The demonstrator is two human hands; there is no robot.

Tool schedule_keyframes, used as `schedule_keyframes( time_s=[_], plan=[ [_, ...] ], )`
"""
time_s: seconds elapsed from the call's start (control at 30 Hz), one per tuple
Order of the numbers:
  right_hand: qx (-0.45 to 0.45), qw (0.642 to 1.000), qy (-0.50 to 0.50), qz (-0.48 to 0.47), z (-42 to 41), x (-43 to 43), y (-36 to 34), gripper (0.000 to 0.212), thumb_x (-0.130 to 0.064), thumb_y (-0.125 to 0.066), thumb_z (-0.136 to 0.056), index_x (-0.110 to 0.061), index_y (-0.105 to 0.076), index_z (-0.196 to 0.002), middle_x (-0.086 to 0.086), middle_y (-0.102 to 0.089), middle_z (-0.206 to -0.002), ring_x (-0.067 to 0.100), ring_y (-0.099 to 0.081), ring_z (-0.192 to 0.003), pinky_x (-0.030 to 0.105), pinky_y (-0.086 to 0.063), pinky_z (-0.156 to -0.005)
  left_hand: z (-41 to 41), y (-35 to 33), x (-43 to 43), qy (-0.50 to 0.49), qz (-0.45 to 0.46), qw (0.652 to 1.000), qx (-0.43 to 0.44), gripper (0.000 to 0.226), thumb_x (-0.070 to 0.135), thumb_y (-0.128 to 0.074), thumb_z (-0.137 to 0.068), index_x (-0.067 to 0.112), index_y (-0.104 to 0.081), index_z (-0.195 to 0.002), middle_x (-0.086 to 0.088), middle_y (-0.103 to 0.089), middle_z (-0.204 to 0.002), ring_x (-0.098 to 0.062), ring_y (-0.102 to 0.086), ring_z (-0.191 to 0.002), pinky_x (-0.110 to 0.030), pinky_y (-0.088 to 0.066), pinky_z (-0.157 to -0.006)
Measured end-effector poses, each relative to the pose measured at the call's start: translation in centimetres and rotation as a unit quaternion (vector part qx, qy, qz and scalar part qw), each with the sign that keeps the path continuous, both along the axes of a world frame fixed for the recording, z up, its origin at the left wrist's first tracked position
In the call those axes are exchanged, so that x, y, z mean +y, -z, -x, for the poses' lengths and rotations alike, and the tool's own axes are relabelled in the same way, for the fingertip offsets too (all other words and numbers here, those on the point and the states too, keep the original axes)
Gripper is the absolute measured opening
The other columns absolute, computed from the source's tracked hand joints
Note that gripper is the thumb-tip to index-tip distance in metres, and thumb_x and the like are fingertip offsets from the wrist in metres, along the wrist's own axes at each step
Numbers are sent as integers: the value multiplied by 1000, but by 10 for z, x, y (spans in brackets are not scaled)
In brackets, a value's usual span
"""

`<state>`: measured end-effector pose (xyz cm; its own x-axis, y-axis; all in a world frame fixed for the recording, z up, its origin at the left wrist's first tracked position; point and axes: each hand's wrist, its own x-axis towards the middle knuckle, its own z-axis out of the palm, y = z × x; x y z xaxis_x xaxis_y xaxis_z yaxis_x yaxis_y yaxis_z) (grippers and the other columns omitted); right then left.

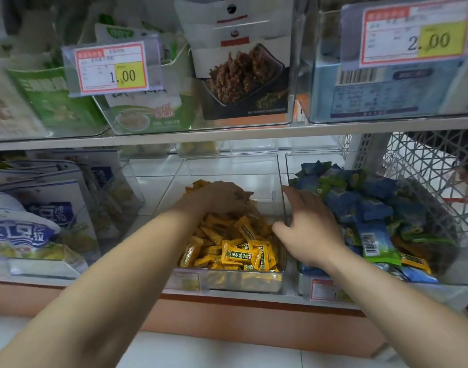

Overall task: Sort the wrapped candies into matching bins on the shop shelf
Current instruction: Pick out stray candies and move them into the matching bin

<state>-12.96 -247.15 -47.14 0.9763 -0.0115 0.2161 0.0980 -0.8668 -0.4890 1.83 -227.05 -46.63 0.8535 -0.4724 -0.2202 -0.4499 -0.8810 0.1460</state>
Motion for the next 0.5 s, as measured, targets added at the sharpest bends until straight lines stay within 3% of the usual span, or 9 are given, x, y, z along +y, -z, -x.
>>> schedule_keyframes(
  time_s=[0.1,0.17,0.23,0.3,0.4,0.5],
  plan=[
    [3,1000,0,0,2,1,-4,65,-45,-58,-83,-30,-40,-143,0,-54,-131,25,-49,-123,41,-46,-100,9,-11,22,-36,-8,999,-13,54,82,-51,-70,43,-64,-106,11,-65,-116,-16,-58,-101,-37,-48,-85],
    [1,1000,-2,14,4,3,-8,62,-47,-57,-84,-29,-42,-142,1,-56,-131,26,-50,-122,40,-48,-98,23,-18,32,-53,44,998,-3,63,77,-53,-71,45,-60,-125,11,-60,-131,-18,-55,-120,-37,-44,-100],
    [-7,999,2,39,10,2,-15,64,-53,-56,-87,-28,-42,-144,4,-56,-135,27,-49,-125,41,-48,-99,40,-28,36,-62,89,994,-17,60,67,-58,-82,40,-55,-135,10,-54,-141,-17,-49,-128,-31,-38,-100],
    [-27,998,6,61,18,-4,-25,63,-59,-53,-89,-28,-46,-143,4,-55,-137,27,-49,-127,42,-49,-99,63,-39,35,-62,130,989,-21,46,58,-61,-87,38,-62,-128,11,-61,-132,-12,-55,-118,-23,-40,-89],
    [-61,998,13,8,33,-27,-42,50,-49,-53,-90,-27,-57,-135,4,-62,-131,26,-56,-120,38,-51,-93,115,-51,27,-42,199,979,1,28,42,-64,-91,30,-70,-115,13,-68,-114,6,-60,-95,-7,-42,-71],
    [-76,996,26,-39,55,-61,-48,43,-34,-59,-90,-29,-60,-133,2,-68,-124,26,-61,-113,35,-52,-87,166,-51,9,-16,237,971,4,24,40,-64,-91,30,-71,-112,16,-71,-106,9,-62,-94,-15,-49,-81]
  ],
)
